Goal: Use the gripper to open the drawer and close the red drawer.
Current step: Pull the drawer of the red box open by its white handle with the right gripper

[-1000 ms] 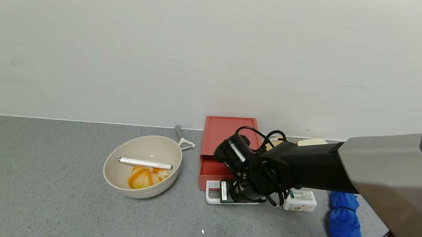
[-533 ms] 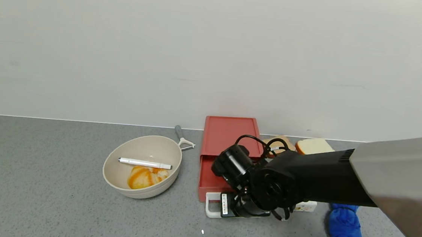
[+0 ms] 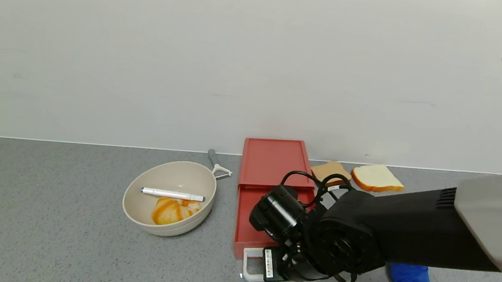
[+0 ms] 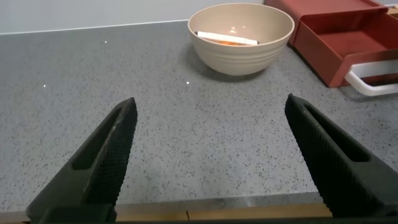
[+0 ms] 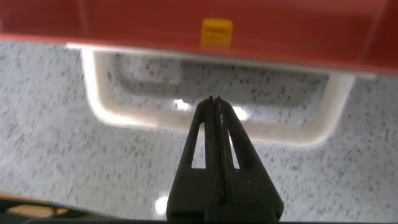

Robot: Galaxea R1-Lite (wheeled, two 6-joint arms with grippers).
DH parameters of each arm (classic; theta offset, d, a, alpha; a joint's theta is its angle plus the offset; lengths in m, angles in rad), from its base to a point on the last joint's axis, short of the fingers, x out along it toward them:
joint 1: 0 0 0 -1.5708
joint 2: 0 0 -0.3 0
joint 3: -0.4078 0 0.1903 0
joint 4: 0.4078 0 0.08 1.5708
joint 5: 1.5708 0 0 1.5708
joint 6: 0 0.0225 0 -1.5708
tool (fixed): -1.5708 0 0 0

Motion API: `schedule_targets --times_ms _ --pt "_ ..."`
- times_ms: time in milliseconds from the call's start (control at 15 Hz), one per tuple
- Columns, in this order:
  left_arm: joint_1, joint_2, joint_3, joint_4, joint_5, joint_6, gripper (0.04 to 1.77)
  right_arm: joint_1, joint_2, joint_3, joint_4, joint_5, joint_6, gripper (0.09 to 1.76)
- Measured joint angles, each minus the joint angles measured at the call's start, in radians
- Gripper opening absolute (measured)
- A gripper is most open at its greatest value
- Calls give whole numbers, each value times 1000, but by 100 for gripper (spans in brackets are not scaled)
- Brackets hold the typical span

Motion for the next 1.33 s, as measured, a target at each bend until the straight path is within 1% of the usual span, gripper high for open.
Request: schedule_targets --times_ms 267,733,1067,1333 --pt "0 0 0 0 0 0 172 21 -26 18 -2 20 19 12" --pt "0 0 0 0 0 0 172 27 -41 24 -17 14 19 12" --pt "0 0 0 0 0 0 172 7 -59 23 -22 11 -7 12" --pt "0 0 0 0 0 0 172 -14 -43 29 -46 11 -42 12"
